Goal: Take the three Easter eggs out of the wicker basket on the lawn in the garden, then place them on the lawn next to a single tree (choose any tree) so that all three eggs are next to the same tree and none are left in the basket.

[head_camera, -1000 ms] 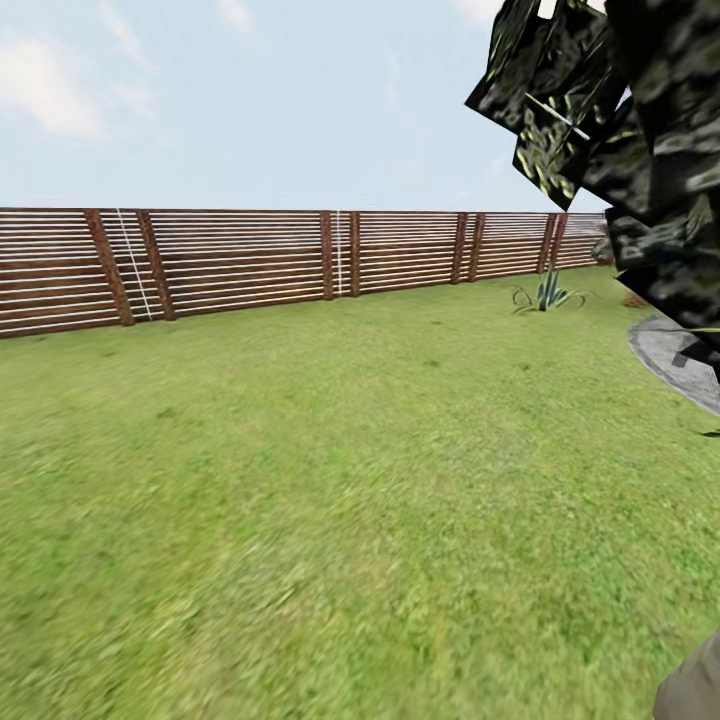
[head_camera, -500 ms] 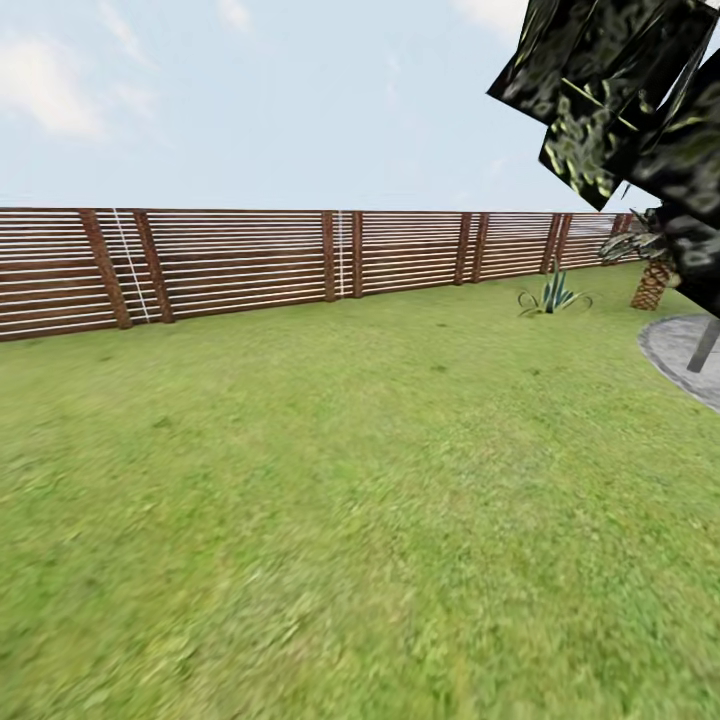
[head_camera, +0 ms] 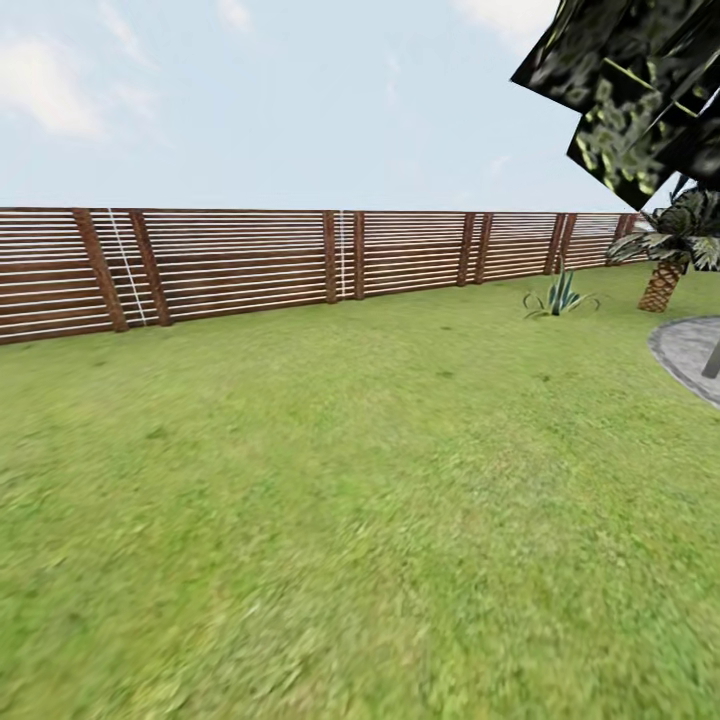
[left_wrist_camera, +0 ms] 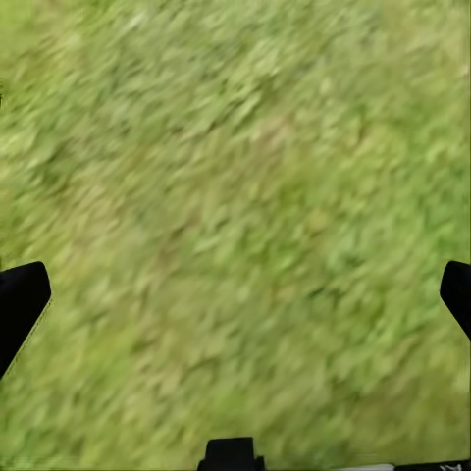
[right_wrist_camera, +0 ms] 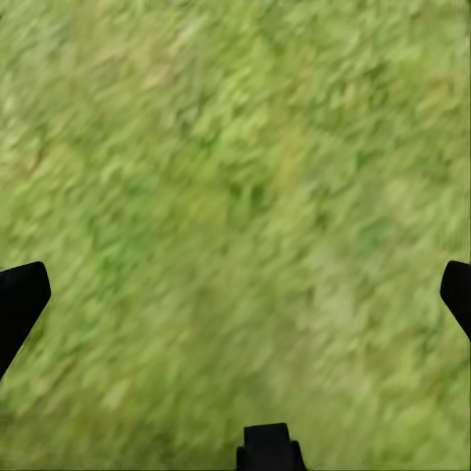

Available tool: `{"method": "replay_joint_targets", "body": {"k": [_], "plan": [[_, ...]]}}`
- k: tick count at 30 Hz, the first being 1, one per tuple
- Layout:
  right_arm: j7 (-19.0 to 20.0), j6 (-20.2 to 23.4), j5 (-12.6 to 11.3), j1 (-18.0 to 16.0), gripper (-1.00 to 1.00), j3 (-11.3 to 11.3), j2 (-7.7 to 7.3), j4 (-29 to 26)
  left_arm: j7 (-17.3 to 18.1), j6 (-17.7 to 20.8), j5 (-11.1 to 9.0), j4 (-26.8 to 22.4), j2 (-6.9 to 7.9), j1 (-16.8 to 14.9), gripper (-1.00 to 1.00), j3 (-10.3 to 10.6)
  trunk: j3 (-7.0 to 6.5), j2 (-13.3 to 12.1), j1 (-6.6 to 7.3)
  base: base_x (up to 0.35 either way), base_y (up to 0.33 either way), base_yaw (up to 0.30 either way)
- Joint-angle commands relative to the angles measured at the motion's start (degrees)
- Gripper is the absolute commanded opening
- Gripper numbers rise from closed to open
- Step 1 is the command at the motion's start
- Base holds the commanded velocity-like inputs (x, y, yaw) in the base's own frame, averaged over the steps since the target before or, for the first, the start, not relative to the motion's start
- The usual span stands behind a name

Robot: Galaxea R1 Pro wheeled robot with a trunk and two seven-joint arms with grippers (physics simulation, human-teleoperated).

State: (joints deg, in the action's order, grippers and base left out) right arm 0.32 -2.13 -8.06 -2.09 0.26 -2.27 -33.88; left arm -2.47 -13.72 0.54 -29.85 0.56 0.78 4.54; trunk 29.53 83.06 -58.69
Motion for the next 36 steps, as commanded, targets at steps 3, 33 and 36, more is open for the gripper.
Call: {"method": "replay_joint_targets", "body": {"k": [3,33,36], "plan": [[0.0,-0.2,-0.4,0.0,1.00,0.2,0.12,0.0,-0.3,-0.1,0.0,-0.1,0.00,0.0,1.00,0.1,0.04,0.0,-0.04,0.334,0.080,0.000],[-0.2,-0.2,-0.4,0.0,1.00,0.4,0.17,0.4,-0.3,-0.1,0.1,0.0,0.06,0.0,1.00,0.5,0.04,0.0,-0.04,0.335,0.023,-0.053],[-0.2,-0.2,-0.4,0.0,1.00,0.4,0.17,0.5,-0.3,-0.1,0.1,0.0,0.06,0.0,1.00,0.5,0.04,0.0,-0.04,0.335,0.000,0.000]]}}
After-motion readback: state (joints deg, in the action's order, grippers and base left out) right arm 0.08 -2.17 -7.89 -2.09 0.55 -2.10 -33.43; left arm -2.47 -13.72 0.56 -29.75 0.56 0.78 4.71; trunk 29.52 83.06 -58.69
